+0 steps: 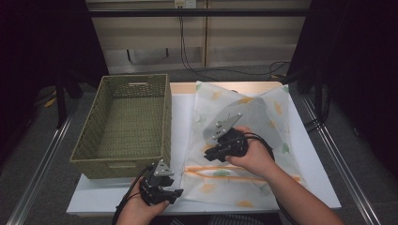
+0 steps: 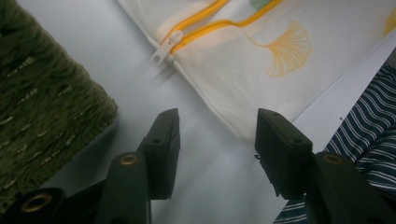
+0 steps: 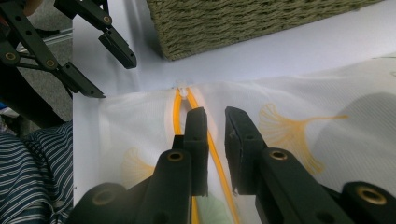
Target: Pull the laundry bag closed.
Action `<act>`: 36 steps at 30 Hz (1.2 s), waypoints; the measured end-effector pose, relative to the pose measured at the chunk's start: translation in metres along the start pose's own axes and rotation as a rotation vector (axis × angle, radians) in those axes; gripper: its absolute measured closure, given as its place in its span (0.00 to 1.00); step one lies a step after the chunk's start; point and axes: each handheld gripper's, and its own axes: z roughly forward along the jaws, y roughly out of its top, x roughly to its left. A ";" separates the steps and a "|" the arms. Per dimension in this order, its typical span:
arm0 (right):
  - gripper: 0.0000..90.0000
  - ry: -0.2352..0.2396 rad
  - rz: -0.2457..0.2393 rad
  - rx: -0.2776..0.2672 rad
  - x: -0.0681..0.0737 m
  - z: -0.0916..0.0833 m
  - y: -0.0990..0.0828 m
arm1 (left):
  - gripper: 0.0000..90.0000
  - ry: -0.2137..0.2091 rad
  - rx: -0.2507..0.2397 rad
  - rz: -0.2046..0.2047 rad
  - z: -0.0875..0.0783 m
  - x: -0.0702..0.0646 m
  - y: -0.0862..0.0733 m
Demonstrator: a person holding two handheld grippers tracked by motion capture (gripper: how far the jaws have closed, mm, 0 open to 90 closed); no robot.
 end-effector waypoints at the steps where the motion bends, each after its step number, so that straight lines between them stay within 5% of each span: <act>1: 0.89 0.008 -0.012 -0.001 0.000 0.003 0.001 | 0.56 -0.003 0.006 0.003 0.000 0.001 -0.001; 6: 0.87 0.018 -0.002 0.012 0.001 0.014 0.002 | 0.56 -0.028 0.004 -0.018 0.003 0.004 0.000; 18: 0.85 0.035 -0.005 0.009 0.001 0.025 0.002 | 0.59 -0.059 0.023 0.002 0.025 0.000 0.009; 36: 0.82 0.037 0.012 0.052 0.007 0.055 0.013 | 0.58 -0.043 0.013 -0.018 0.018 -0.001 0.003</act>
